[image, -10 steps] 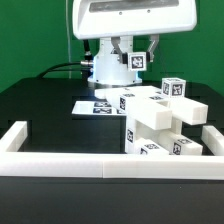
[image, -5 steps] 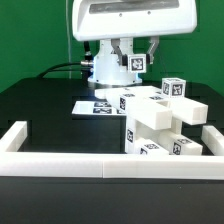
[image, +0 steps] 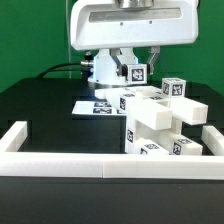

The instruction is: Assemble chair

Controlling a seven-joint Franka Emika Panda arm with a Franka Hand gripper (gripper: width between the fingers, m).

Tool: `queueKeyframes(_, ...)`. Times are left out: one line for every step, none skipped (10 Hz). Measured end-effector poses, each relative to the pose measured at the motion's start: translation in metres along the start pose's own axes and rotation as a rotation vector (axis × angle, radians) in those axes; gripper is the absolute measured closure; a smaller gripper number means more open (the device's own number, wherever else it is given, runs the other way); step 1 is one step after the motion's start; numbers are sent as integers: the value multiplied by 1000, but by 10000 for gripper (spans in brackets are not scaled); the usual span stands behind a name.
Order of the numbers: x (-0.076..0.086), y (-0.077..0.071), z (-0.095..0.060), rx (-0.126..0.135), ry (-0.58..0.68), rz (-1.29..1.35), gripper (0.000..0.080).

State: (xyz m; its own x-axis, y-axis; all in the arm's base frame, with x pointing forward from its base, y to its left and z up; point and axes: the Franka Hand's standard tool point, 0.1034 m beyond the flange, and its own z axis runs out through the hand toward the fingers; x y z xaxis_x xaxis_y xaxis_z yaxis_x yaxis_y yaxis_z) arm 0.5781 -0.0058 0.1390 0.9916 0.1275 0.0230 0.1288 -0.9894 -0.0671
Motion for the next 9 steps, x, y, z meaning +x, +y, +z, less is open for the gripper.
queueKeyframes(0,0,0,0,0,0,512)
queueKeyframes(0,0,1,0,-2,-4,512)
queueKeyframes(-1,0,6,-1,-9,-11,512)
queueKeyframes(-1,-3,9,-1,-14,-17,512)
queueKeyframes(-1,-5,10,-2,-15,-20,512)
queueKeyframes(-2,-5,12,-2,-17,-20,512)
queueKeyframes(-2,-5,14,-2,-20,-19,512)
queueKeyframes(-2,-6,14,-2,-20,-20,512)
queueKeyframes(-2,-6,14,-2,-19,-20,512)
